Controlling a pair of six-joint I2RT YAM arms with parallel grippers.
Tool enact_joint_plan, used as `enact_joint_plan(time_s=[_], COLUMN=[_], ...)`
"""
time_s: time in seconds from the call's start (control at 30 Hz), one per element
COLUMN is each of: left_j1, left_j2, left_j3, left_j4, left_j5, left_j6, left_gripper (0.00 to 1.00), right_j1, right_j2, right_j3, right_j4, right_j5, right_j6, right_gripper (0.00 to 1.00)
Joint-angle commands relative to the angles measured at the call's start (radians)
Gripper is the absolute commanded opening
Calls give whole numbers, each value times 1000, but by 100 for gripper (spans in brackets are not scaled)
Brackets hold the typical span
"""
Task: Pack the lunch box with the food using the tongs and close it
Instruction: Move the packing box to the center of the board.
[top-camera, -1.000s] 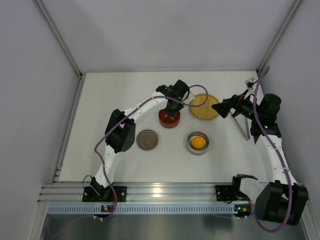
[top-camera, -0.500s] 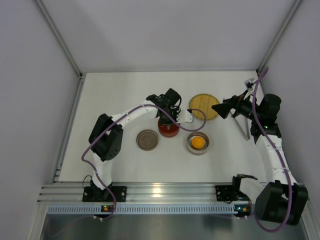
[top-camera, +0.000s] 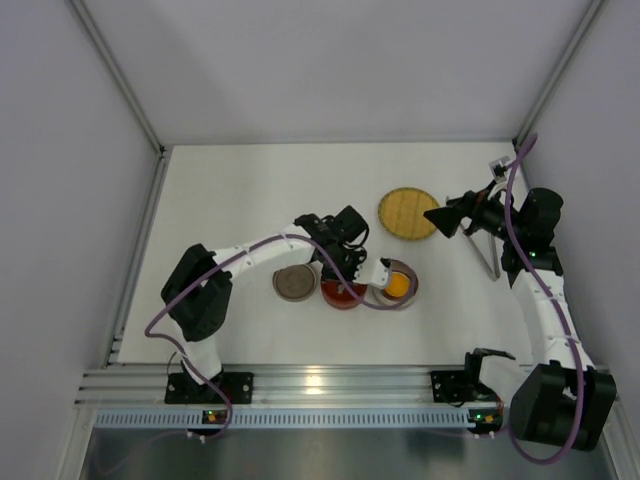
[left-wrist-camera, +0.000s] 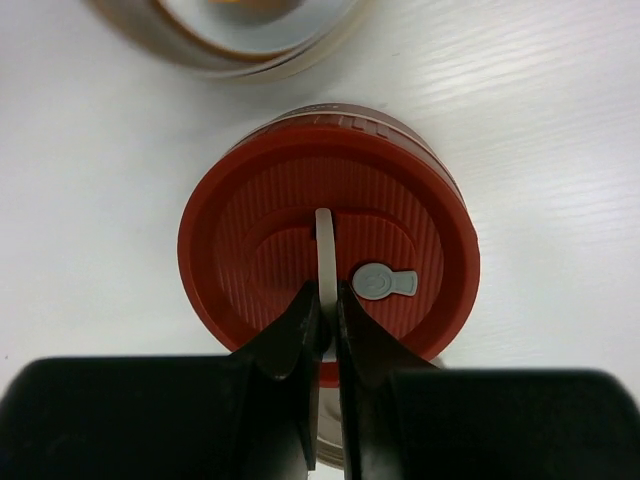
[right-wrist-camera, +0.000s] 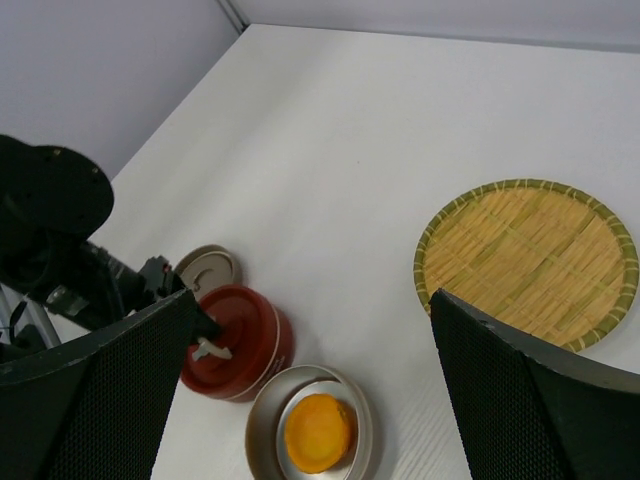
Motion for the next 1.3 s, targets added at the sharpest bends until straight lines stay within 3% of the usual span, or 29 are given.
enact_joint_plan(time_s=[0.0,0.13,0.4,0.63,0.87,0.97,1.1,1.17,1.2,1.27], left_j1=[-73,-127,-159,-159,-159,-157,-153,-148,-145,-147], left_j2=[-42,-129,-261,-335,-352,-330,-336,-358,-365,-379], left_j3=[-107,-196,-266,-268,-259,-250,-202,-174,-162,-122], left_j4=[-64,-36,-59,-43,125,188,104,21,-10,-131], left_j5=[72,64,64,31,-62,-106,-47,27,55,134], left_j6=[-18,-55,-110,-164,-230,-260,-219,-188,-163,-136], left_gripper=[9,11,35,40,41,41,39,33,20,13], right_j1=[-21,-21,-21,-20,-21,-21,-21,-21,-21,-21], right_j2=[-20,-31,-42,-38,-38,-45,-51,-52,-52,-51], right_j3=[30,27,27,13,-2,-2,2,2,1,-2], right_j4=[-26,-27,-32,-10,7,-7,-29,-33,-33,-32], right_j5=[-17,-15,-12,-15,-12,-7,-7,-4,-3,-1], right_j6=[-21,-21,-14,2,14,0,-24,-31,-32,-31], right_gripper=[99,99,99,99,99,99,99,100,99,99])
